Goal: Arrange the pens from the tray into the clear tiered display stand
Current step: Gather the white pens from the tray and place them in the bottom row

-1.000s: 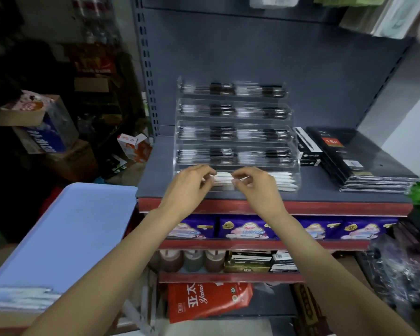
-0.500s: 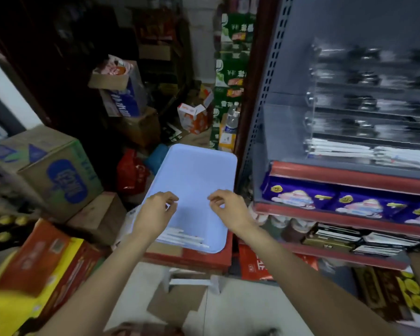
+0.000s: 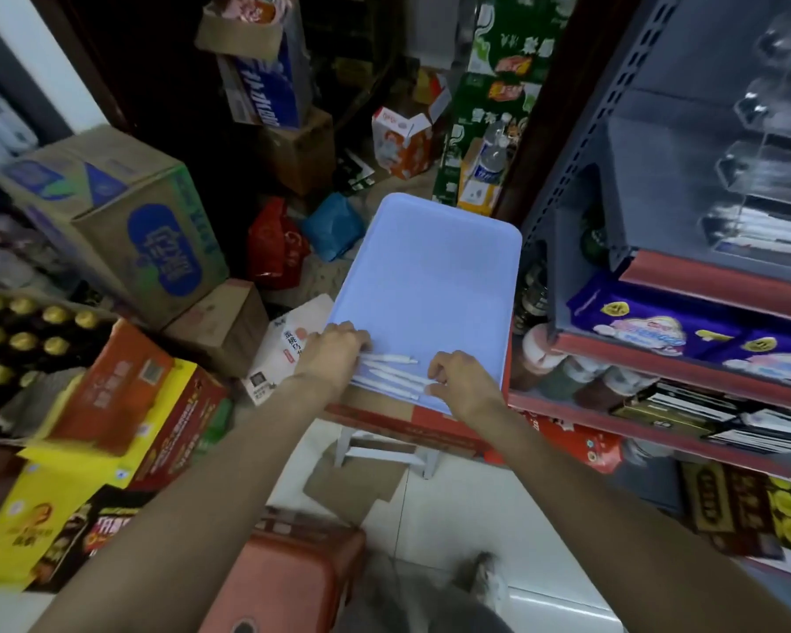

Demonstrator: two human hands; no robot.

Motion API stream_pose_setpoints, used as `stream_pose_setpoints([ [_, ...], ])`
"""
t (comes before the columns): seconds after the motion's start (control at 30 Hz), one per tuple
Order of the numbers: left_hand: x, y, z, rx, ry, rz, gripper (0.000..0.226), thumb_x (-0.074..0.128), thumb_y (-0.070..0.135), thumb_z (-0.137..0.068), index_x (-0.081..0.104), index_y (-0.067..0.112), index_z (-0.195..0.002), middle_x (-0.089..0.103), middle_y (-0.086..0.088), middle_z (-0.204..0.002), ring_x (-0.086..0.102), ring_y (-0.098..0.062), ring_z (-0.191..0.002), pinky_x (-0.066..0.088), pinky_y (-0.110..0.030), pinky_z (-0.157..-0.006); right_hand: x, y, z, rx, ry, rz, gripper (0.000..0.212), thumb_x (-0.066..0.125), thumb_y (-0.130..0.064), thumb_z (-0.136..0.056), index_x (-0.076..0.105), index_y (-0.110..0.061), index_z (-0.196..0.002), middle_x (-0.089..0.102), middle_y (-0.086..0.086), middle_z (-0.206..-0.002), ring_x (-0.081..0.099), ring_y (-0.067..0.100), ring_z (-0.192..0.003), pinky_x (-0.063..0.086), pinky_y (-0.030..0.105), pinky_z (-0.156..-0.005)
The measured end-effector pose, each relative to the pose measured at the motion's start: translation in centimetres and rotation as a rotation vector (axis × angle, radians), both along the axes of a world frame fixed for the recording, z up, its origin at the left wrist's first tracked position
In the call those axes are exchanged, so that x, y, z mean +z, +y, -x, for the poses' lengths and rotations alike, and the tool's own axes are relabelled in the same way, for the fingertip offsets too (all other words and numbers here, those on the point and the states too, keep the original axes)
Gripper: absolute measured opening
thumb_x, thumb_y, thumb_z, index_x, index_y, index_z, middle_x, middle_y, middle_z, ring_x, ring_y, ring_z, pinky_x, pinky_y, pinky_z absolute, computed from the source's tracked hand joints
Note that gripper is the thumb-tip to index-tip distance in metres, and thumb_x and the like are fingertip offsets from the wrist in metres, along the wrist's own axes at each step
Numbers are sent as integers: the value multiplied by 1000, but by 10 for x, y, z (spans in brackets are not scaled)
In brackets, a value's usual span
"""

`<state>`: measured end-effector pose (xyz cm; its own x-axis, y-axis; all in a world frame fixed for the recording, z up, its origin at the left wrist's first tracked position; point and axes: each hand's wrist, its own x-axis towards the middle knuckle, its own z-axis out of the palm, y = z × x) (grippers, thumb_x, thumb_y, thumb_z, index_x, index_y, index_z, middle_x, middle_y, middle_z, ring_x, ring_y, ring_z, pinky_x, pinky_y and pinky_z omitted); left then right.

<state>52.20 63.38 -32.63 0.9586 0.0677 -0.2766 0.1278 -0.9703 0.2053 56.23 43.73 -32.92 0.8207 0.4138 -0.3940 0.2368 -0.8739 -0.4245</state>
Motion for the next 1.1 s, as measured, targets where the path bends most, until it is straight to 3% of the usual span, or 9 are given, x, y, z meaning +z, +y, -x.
stream_pose_setpoints([
  [0.17,-7,-2,-13,46,0,76,23,46,2,-90,55,10,-109,51,-13,-115,44,-30,-114,37,-39,-90,2,-6,-8,-63,8,4,11,64,-20,-88,58,-11,-85,60,16,-103,60,32,-95,51,40,-81],
  [0.27,-12,-6,-17,168,-95,321,14,50,1,-89,58,4,-101,56,-16,-105,53,-33,-101,44,-40,-87,5,-15,-13,-104,-29,-65,11,64,-22,-88,56,-15,-84,64,12,-99,60,28,-93,48,36,-77],
  [0.37,1,-20,-22,277,-151,592,8,51,2,-91,52,10,-90,55,-9,-92,52,-25,-84,43,-18,-67,23,-26,-22,-221,-94,-270,7,67,-15,-86,66,-9,-87,65,6,-86,59,10,-74,42,19,-63],
  [0.47,29,-41,-35,248,-198,707,7,55,7,-91,50,10,-95,55,-5,-91,52,-20,-80,41,-21,-64,54,-38,-33,-376,-95,-535,5,71,-9,-81,67,-7,-84,61,1,-76,56,-2,-55,41,8,-54],
  [0.57,61,-68,-52,213,-243,823,23,60,10,-89,55,7,-111,56,-5,-91,59,-24,-80,53,-32,-74,89,-53,-40,-532,-66,-761,14,75,-8,-78,63,-12,-85,63,7,-79,58,10,-61,50,26,-63],
  [0.67,93,-103,-71,103,-270,861,22,65,12,-86,62,8,-108,61,-5,-96,62,-21,-73,54,-24,-66,121,-73,-48,-583,-60,-936,11,71,-2,-79,63,-6,-85,64,6,-74,57,0,-55,47,15,-54],
  [0.8,132,-161,-93,-27,-305,842,16,68,16,-84,60,12,-97,62,3,-88,55,-3,-67,42,-7,-59,159,-118,-61,-607,-119,-1043,13,71,-5,-79,61,-13,-77,65,-1,-70,59,-4,-57,50,13,-59],
  [0.97,169,-252,-115,-108,-280,954,20,70,15,-82,51,20,-78,57,7,-69,55,0,-62,43,-14,-62,191,-196,-77,-594,-222,-1098,13,73,-10,-79,63,-18,-82,66,0,-76,62,4,-69,50,16,-67],
  [1.1,191,-326,-131,-111,-296,1073,17,70,8,-81,55,16,-78,58,5,-66,54,9,-55,42,-7,-60,206,-265,-92,-525,-280,-1093,22,69,-5,-81,64,-23,-71,66,-14,-59,58,-8,-57,45,9,-56],
])
